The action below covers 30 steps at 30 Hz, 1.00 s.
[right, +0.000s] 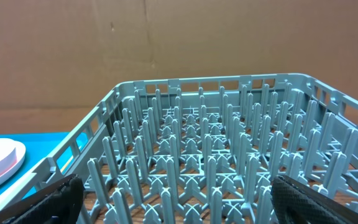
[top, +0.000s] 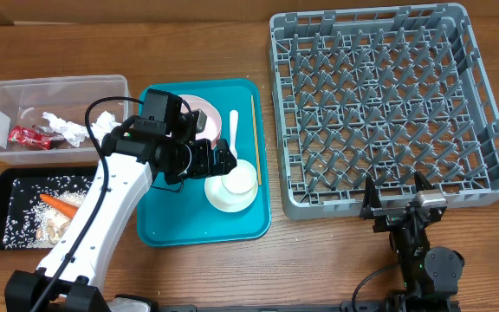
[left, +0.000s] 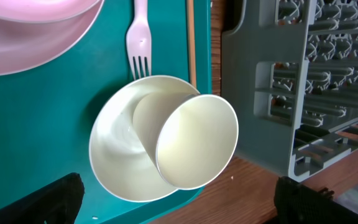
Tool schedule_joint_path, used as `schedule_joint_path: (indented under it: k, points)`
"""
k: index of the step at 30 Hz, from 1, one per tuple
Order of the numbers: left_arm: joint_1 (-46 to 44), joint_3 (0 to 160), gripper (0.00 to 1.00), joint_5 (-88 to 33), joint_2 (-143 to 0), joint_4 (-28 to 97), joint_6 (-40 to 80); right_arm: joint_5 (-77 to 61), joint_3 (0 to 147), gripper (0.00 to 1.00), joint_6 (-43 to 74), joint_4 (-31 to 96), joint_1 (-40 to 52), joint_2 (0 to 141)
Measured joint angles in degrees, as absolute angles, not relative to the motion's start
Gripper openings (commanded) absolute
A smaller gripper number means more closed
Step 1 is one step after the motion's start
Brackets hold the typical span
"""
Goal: Sort waste into correct bins and load items into the dishwasher rack
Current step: 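Move the left gripper right over the white cup in the bowl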
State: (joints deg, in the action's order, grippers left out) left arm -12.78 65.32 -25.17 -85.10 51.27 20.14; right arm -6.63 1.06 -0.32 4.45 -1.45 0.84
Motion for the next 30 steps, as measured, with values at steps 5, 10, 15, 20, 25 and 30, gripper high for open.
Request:
schedule_joint_path:
  k: [5, 10, 15, 20, 25, 30]
  points:
    - [-12.78, 65.32, 1.00, -24.99, -85.10, 51.29, 20.69, -11.31, 1.17, 1.00, 0.47, 5.45, -1.45, 0.84]
    - [-12.78, 65.32, 0.73, -24.97, -85.10, 50.54, 20.91, -14.09, 6.35, 1.00, 1.26, 15.03, -1.45, 1.04]
    - [-12.78, 65.32, 0.50, -24.77, -85.10, 50.65, 21.04, -16.14, 22.74, 1.00, 1.54, 24.64, -1.45, 3.81]
    - [-12.88, 65.30, 0.48, -24.56, -85.10, 52.82, 22.85, -18.57, 38.30, 1.00, 1.50, 34.06, -1.45, 9.52]
    - [-15.20, 64.97, 0.47, -21.85, -85.10, 52.84, 26.20, -19.84, 41.10, 1.00, 1.54, 39.64, -1.45, 12.78]
    - [-18.57, 64.86, 0.43, -20.08, -85.10, 50.54, 27.77, -20.69, 41.10, 1.00, 1.52, 43.46, -1.45, 13.52]
